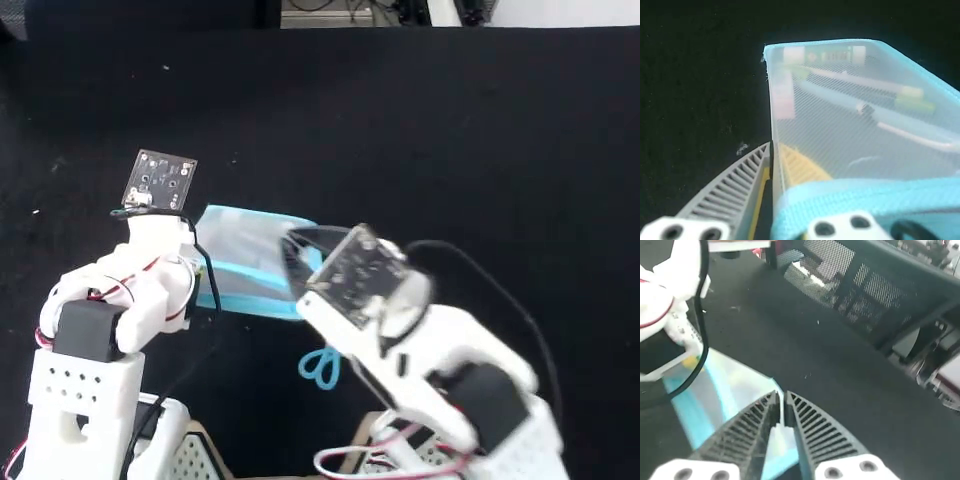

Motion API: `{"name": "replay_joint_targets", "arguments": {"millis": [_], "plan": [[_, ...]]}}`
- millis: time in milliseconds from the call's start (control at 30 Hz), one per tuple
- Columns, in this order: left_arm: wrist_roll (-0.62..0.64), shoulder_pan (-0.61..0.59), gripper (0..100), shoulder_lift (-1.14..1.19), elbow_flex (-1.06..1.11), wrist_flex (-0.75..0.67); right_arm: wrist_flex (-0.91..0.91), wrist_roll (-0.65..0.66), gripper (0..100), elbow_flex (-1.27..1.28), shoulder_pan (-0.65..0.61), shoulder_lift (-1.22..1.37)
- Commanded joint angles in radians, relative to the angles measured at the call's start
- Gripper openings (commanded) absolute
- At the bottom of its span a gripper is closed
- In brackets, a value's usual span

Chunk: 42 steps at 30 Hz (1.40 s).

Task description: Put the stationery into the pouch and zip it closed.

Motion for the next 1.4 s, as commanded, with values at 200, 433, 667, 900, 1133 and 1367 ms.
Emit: {"name": "replay_joint_targets", "arguments": {"millis": [200,433,667,900,1133,1367], "plan": [[-0.006,-0.002,4,0.003,-0.013,-0.006,0.338,-0.005,27.8,0.021,0.017,-0.093],[-0.006,-0.005,4,0.003,-0.013,-0.008,0.362,-0.005,29.2,0.219,0.015,-0.335],[-0.006,-0.002,4,0.003,-0.013,-0.008,0.292,-0.005,29.2,0.361,-0.014,-0.522],[-0.006,-0.004,4,0.003,-0.013,-0.008,0.193,-0.005,29.2,0.424,-0.052,-0.438],[-0.006,-0.008,4,0.003,-0.013,-0.008,0.064,-0.006,29.0,0.527,-0.051,-0.351],[-0.006,-0.008,4,0.003,-0.013,-0.008,0.035,0.003,7.4,0.486,0.08,-0.351]]}}
